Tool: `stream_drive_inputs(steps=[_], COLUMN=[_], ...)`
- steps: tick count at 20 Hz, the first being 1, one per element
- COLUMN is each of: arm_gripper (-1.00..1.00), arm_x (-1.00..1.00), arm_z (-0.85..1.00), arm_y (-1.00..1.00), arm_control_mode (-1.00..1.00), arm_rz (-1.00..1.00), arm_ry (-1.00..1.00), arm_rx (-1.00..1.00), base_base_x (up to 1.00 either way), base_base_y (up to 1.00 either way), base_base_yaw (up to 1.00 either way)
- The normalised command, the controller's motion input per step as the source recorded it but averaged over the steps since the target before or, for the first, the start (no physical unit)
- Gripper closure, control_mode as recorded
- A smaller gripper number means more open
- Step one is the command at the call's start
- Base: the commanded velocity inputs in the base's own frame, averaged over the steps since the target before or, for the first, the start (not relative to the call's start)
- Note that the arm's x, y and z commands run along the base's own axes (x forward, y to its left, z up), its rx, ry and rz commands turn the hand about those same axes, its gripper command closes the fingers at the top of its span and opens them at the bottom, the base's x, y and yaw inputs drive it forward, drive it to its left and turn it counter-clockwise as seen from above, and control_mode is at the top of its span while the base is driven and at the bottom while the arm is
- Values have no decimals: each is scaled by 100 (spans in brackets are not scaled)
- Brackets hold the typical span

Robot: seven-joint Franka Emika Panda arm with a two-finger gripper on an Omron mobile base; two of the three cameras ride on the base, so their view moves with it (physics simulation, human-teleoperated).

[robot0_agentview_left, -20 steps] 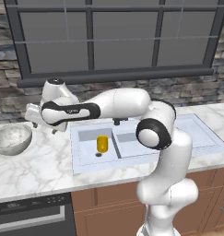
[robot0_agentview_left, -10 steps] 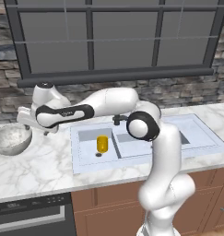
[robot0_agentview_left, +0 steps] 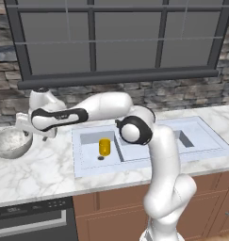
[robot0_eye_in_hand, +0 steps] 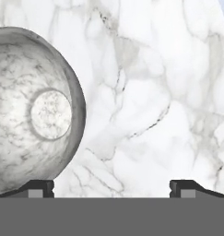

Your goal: Pick the mug and place it in the sink. Pick the bowl and place it in the open cabinet and then close the cabinet.

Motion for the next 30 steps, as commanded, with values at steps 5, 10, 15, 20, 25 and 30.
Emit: stream_drive_inputs(steps=[5,10,15,20,25,30], arm_gripper=[-100,-100,-100,-100,-100,-100], arm_x=[1,17,23,34,32,19], arm_z=[-32,-20,-20,-7,0,-2], arm_y=[1,2,9,17,25,14], arm_control_mode=[-100,-100,-100,-100,-100,-100], arm_rz=[0,0,0,0,0,0], arm_ry=[0,0,0,0,0,0], arm_rx=[2,0,0,0,0,0], base_base_x=[0,0,0,0,0,0], base_base_y=[0,0,0,0,0,0], base_base_yaw=[0,0,0,0,0,0])
